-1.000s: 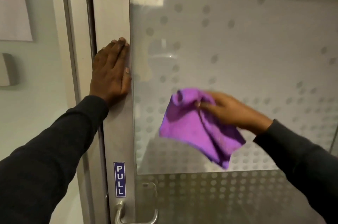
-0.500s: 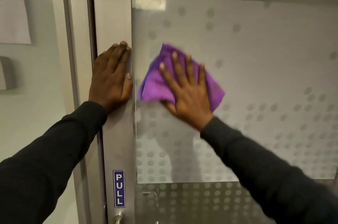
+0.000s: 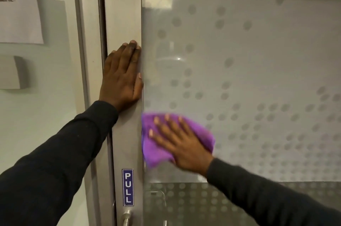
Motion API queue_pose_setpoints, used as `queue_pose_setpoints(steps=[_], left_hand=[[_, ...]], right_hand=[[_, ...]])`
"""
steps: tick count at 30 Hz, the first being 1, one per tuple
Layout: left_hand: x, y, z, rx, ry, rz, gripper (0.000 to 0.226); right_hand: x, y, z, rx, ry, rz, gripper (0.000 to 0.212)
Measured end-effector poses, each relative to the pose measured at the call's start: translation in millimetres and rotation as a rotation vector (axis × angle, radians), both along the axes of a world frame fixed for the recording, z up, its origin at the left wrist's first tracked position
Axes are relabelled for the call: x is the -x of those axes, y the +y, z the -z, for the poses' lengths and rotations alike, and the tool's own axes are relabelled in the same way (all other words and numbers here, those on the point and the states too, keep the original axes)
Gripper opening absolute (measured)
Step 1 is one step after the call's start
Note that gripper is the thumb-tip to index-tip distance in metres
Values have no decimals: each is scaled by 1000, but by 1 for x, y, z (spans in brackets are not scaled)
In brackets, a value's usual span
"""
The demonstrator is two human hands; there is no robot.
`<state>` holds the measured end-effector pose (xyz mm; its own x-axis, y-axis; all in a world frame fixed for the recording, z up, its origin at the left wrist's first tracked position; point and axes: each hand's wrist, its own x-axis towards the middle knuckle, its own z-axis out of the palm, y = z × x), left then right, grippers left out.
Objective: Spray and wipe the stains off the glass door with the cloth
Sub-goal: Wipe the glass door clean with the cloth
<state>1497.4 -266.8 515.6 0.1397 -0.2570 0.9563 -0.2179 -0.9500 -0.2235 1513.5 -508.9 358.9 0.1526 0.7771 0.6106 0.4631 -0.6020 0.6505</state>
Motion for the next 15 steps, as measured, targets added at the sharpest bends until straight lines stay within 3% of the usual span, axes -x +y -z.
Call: queue_pose_setpoints(steps=[3,7,12,15], left_hand=[[0,-3,1,7,24,-29,70],[1,-3,-1,13,14,-29,69],[5,-2,-3,19,21,4,68],[6,-2,-2,11,14,4,67]], right_hand=[[3,-21,62,319,60,-15,65],[1,-24,4,504,82,-83,65],[0,-17,-184,59,-75,15,61],[3,-9,-245,-209,-143,138,69]])
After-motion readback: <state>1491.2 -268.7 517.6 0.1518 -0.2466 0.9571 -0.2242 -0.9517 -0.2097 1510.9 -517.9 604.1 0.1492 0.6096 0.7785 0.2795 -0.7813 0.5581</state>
